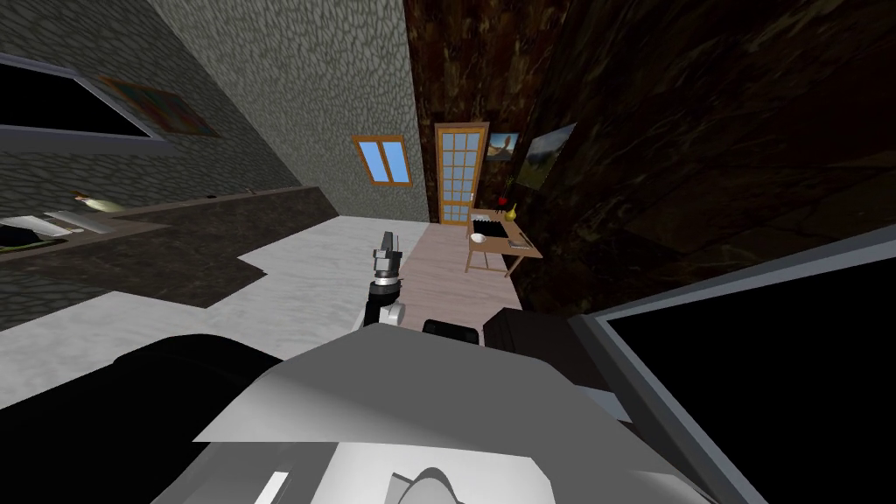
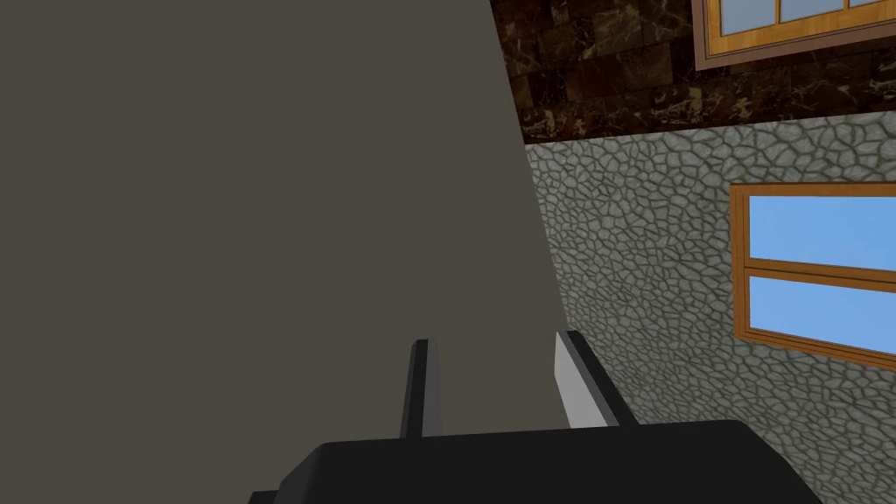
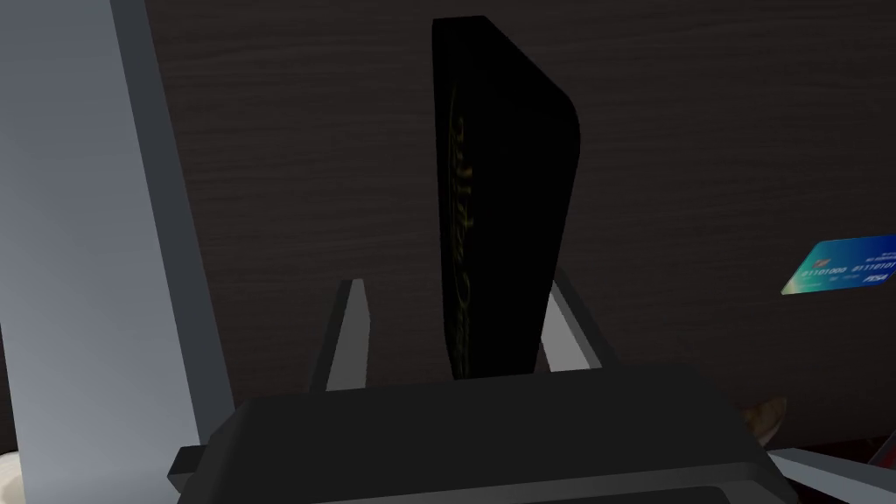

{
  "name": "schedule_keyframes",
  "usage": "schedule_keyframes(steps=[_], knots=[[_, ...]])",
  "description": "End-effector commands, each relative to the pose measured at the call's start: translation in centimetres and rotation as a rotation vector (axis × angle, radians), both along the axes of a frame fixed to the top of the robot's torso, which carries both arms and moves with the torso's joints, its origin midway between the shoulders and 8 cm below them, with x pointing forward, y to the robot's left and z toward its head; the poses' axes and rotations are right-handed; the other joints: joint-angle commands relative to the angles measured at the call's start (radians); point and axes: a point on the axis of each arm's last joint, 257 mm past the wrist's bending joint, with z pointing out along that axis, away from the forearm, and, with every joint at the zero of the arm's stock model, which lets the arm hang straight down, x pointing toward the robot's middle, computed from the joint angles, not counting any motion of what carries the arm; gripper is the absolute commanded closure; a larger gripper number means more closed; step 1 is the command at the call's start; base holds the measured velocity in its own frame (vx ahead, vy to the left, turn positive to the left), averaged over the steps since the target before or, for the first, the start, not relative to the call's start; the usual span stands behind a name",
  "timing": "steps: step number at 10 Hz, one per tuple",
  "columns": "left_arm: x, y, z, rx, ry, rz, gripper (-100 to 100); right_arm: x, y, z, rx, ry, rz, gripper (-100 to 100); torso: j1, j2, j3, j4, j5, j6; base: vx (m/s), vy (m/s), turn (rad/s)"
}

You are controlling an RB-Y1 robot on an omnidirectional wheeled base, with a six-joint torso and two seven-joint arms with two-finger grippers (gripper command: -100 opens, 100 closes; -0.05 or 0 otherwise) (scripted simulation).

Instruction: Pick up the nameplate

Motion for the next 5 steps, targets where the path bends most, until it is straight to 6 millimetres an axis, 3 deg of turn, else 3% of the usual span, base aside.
schedule_keyframes(steps=[1, 4, 5], knots=[[0.00, 0.00, 0.00, 0.000, 0.000, 0.000, 0, 0.00, 0.00, 0.00, 0.000, 0.000, 0.000, 100, 0.000, 0.000, 0.000, 0.000, 0.000, 0.000, 0.007, 0.001, 0.022], [0.00, 0.00, 0.00, 0.000, 0.000, 0.000, 0, 0.00, -0.03, 0.02, 0.000, 0.000, 0.000, 100, -0.002, 0.003, 0.002, 0.001, -0.001, 0.001, 0.000, 0.000, -0.004], [0.00, 0.00, 0.00, 0.000, 0.000, 0.000, 0, 0.01, -0.02, 0.01, 0.000, 0.000, 0.000, 0, -0.002, 0.003, 0.002, 0.001, -0.001, 0.001, 0.000, 0.000, 0.000]])
